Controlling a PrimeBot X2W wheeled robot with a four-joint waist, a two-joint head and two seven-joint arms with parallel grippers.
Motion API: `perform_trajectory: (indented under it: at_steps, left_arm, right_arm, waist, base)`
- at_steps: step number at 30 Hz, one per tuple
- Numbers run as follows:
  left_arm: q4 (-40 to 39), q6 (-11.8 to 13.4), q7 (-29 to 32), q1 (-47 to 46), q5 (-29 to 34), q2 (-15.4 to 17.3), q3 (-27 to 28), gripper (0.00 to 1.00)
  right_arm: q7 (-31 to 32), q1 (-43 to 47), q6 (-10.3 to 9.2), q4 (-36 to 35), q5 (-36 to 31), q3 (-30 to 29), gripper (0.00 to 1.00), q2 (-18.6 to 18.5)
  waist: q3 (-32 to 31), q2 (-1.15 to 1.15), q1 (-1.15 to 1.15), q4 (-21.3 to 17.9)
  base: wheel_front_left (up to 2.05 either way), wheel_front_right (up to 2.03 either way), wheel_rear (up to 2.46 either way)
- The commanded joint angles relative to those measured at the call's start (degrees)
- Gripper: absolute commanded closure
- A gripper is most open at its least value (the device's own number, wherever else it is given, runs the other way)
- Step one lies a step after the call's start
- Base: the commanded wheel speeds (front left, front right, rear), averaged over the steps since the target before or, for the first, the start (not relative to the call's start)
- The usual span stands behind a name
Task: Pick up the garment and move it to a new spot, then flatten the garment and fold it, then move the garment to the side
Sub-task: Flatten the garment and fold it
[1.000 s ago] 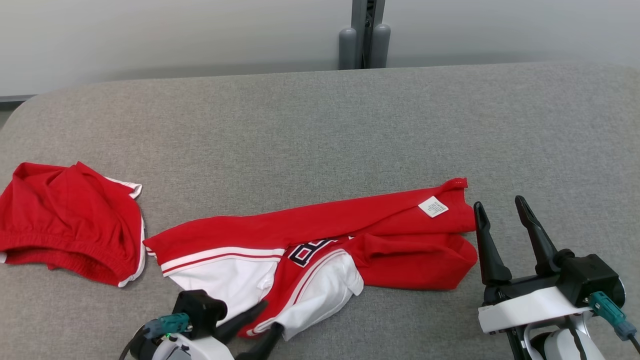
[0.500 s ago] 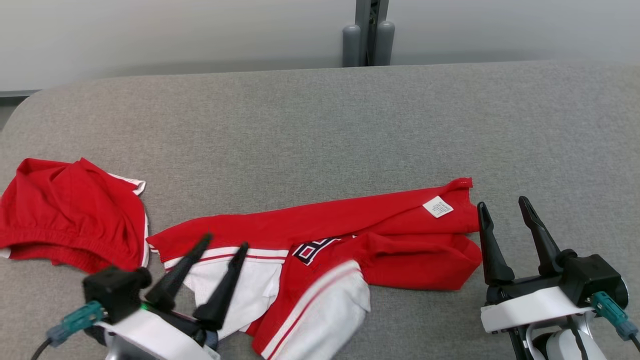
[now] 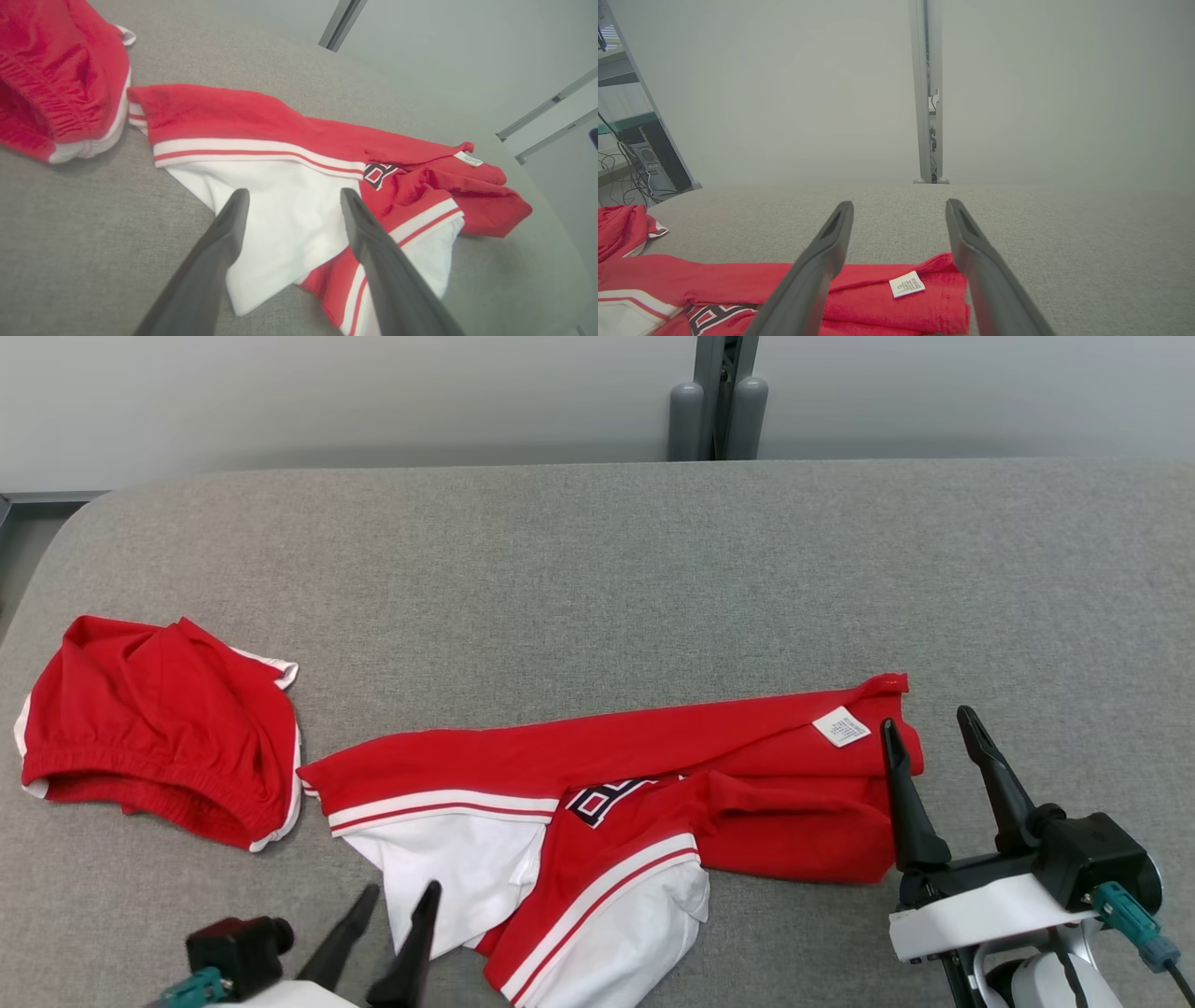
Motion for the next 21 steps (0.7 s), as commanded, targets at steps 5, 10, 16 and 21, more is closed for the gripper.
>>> perform_trajectory:
  at_steps: [5, 10, 16, 21]
  left_arm:
    - [4.4, 2.1, 1.9, 0.5, 0.0, -1.3, -1.4, 0.0]
    - [8.3, 5.5, 3.0, -1.1, 1.7, -1.6, -1.6, 0.0]
    - [12.2, 5.5, 3.6, -3.4, 1.7, -2.1, -2.0, 0.0]
    - [15.0, 3.3, 5.4, -4.8, 0.8, -2.2, -3.3, 0.91]
  right_arm:
    - [-0.1, 0.3, 0.1, 0.0, 0.3, 0.0, 0.0, -0.4]
    - [-0.1, -0.1, 0.1, 0.0, 0.4, 0.4, 0.0, -0.4]
    - [-0.1, -0.5, 0.1, -0.1, 0.6, 0.5, 0.0, -0.4]
    - [-0.1, -0.9, 0.1, 0.0, 0.8, 0.1, 0.0, -0.4]
  waist:
    - [0.1, 0.0, 0.0, 0.2]
    - [0.3, 0.0, 0.0, 0.1]
    - [0.8, 0.0, 0.0, -0.6]
    - [0.9, 0.0, 0.0, -1.4]
  base:
    - [0.0, 0.0, 0.0]
    - [0.0, 0.0, 0.0]
    - [0.0, 0.0, 0.0]
    - [0.0, 0.0, 0.0]
